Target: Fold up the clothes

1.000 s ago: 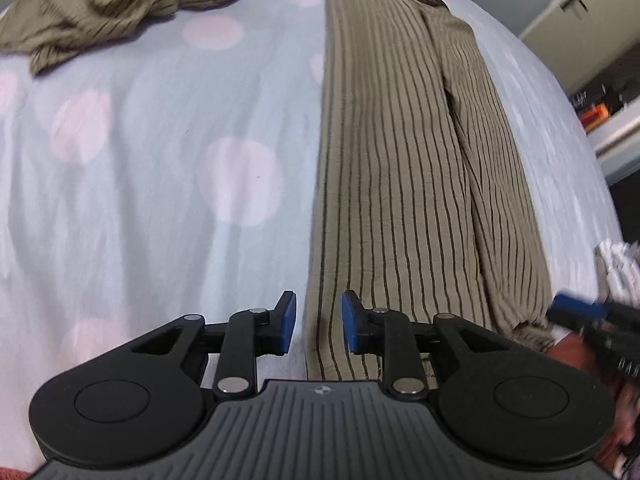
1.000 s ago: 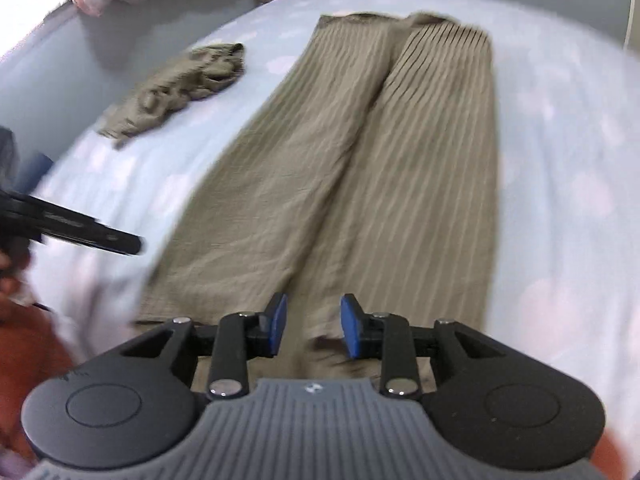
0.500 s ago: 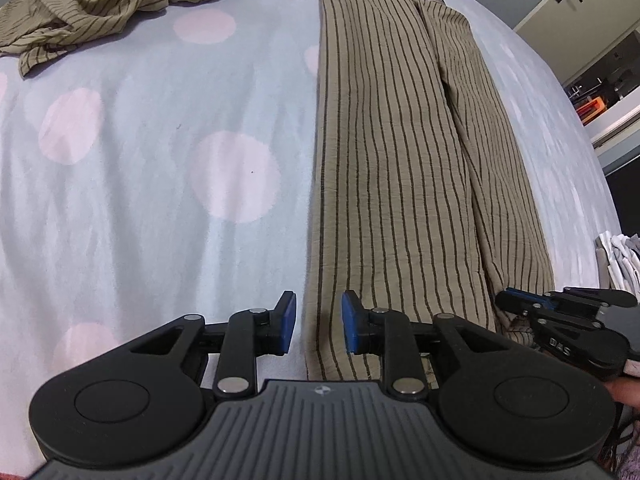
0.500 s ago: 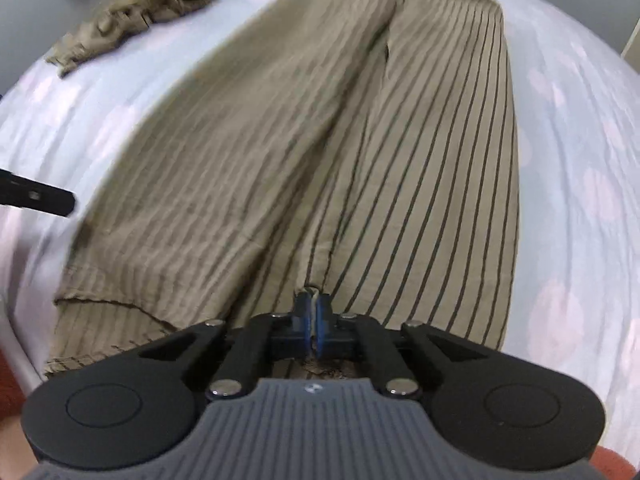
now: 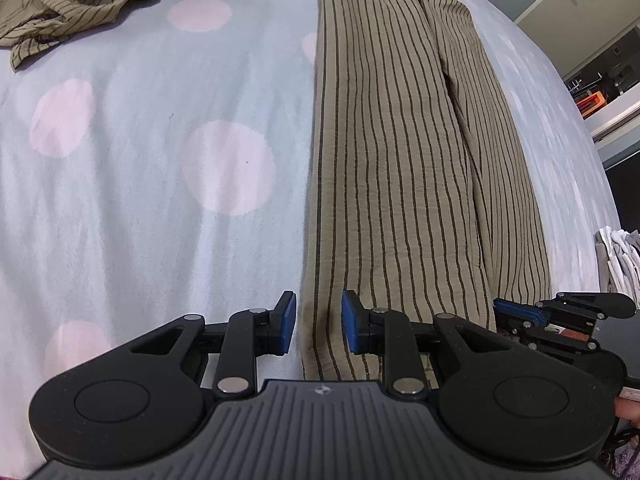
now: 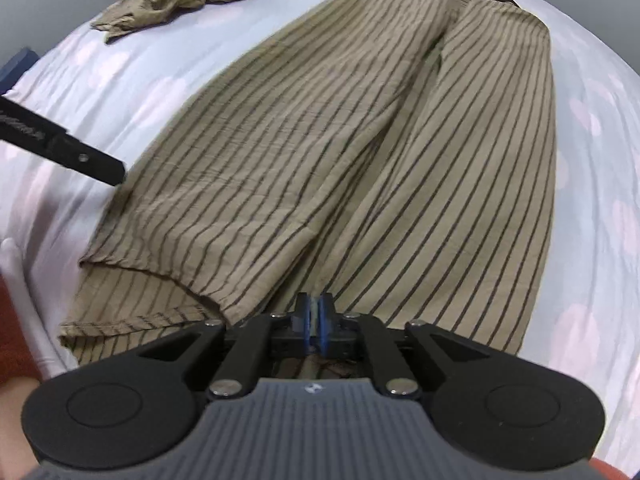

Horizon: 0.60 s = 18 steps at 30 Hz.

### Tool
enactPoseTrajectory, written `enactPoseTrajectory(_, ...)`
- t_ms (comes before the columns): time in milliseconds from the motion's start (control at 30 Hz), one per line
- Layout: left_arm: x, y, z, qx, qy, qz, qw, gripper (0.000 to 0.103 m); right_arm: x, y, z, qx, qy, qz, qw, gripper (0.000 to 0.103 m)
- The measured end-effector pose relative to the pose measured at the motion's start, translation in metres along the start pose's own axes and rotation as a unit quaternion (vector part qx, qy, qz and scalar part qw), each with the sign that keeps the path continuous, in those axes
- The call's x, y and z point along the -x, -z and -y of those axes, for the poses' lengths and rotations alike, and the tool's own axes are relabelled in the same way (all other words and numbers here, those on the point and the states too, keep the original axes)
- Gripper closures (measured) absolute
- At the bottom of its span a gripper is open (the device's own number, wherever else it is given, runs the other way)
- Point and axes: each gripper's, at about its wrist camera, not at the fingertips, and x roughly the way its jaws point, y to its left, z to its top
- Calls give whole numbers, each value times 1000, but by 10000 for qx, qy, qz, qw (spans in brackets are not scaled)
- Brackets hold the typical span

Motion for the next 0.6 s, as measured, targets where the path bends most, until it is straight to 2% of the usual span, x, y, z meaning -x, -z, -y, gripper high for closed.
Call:
enactPoseTrajectory(67,0,1,-1,1,-10,1,10000,81,10,2,3,-77,-167,158,9997,79)
enactPoseTrajectory(200,1,0,-2,40,-20,2,10000,81,32,0,11,-306,-427,437,9977,73)
enactPoseTrajectory(300,-1,0,-2,47,-59,5,10000,79,44,-3,25,-288,-267,594,9975,63)
enactPoseTrajectory(600,-2,-3,-2,149,-118,87,9998,75,57,-16,77,-596,157,767,9952,62)
